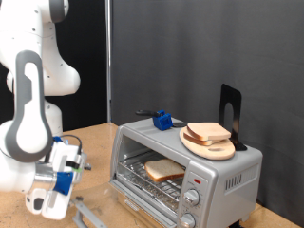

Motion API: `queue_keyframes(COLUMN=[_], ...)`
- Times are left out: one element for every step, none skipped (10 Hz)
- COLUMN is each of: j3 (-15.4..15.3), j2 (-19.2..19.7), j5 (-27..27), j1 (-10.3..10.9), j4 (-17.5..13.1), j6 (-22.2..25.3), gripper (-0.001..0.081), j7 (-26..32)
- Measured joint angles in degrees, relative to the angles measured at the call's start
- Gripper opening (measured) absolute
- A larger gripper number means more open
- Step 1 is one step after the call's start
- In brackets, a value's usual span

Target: Make a piece of toast with the oven

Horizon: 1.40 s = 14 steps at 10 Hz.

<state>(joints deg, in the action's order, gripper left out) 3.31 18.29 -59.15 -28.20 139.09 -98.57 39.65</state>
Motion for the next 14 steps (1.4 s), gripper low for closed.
queue_keyframes(j3=[0.0,0.0,-0.3,-0.7,-1.5,-2.4,-3.4,-4.3,-5.3,-6.4,-7.5,-8.7,-9.7,-10.1], j2=[-1.3,-2.8,-4.5,-6.4,-8.2,-10.0,-11.7,-13.4,-15.1,-16.9,-18.8,-20.9,-23.0,-24.9], j5=[-0.3,-1.2,-2.5,-3.9,-5.1,-6.3,-7.3,-8.7,-10.0,-11.1,-12.1,-12.9,-13.2,-12.9], j1=[-0.9,-1.2,-1.2,-1.0,-0.7,-0.1,0.5,1.2,2.0,2.7,3.5,4.3,5.0,5.0], j4=[0.1,0.5,1.2,2.1,3.0,3.9,4.8,5.5,6.3,7.0,7.8,8.5,9.3,10.1], j6=[4.2,6.6,7.7,8.0,8.0,7.9,7.7,7.6,7.4,6.9,5.9,4.7,3.8,3.5], gripper=[0.0808,0.0808,0.0808,0.0808,0.0808,0.0808,0.0808,0.0808,0.0808,0.0808,0.0808,0.0808,0.0808,0.0808], j7=[0.5,0.6,0.6,0.6,0.6,0.3,-0.4,-1.1,-1.8,-3.1,-4.7,-6.7,-8.6,-10.2])
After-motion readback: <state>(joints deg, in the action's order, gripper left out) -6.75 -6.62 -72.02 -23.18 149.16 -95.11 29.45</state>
